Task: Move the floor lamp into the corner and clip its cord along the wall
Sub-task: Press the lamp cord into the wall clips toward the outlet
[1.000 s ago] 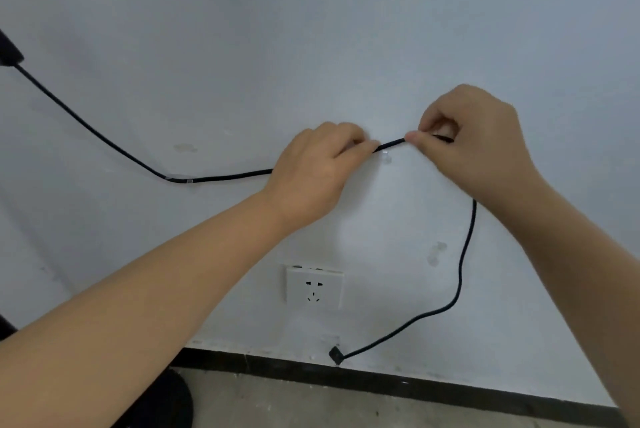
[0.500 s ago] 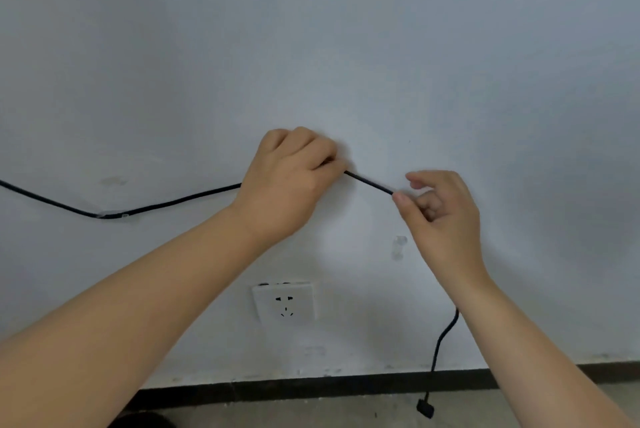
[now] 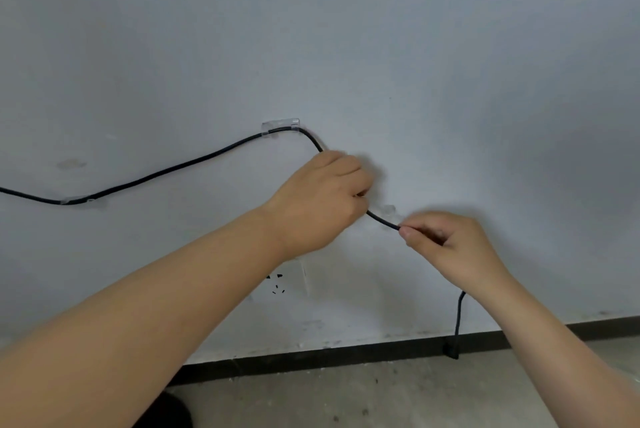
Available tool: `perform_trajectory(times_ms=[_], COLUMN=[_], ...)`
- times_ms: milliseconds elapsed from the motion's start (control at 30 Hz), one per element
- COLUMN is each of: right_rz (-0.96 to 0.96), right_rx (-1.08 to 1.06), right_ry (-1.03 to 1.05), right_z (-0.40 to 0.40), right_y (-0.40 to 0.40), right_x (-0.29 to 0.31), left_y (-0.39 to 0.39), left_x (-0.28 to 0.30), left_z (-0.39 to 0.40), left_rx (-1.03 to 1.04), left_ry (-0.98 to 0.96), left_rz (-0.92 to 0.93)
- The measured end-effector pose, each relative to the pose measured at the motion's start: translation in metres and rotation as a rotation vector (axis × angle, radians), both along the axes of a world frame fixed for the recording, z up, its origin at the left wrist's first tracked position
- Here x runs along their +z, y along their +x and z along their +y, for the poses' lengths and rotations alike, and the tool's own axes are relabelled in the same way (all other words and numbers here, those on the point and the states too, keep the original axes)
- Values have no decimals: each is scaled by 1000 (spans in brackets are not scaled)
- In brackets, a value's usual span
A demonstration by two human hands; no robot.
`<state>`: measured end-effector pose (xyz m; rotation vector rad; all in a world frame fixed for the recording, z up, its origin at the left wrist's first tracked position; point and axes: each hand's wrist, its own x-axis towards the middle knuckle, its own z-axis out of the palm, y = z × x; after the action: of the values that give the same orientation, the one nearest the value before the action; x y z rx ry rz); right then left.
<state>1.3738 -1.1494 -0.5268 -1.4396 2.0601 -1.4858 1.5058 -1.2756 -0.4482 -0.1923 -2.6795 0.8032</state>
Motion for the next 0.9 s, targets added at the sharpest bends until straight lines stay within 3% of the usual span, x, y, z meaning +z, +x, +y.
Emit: perform_trajectory(times_ms=[167,367,667,900], right_rz=[-30,38,115,6], right_rx=[-68,-220,-313,-343], right_ry=[109,-5,-18,-141], right_z=[-1,0,8,-10], right_y=[-3,-3,-22,13], right_x=[-19,-30,-48,-88], left_y=[-5,-19,-30,-30], left_x=[-10,-23,-31,-50], left_z=[-1,8,7,-4], left_rx=[12,15,-42,-70], left_ry=[-56,-56,-146,-36], left_rz=[-32,64,302,583])
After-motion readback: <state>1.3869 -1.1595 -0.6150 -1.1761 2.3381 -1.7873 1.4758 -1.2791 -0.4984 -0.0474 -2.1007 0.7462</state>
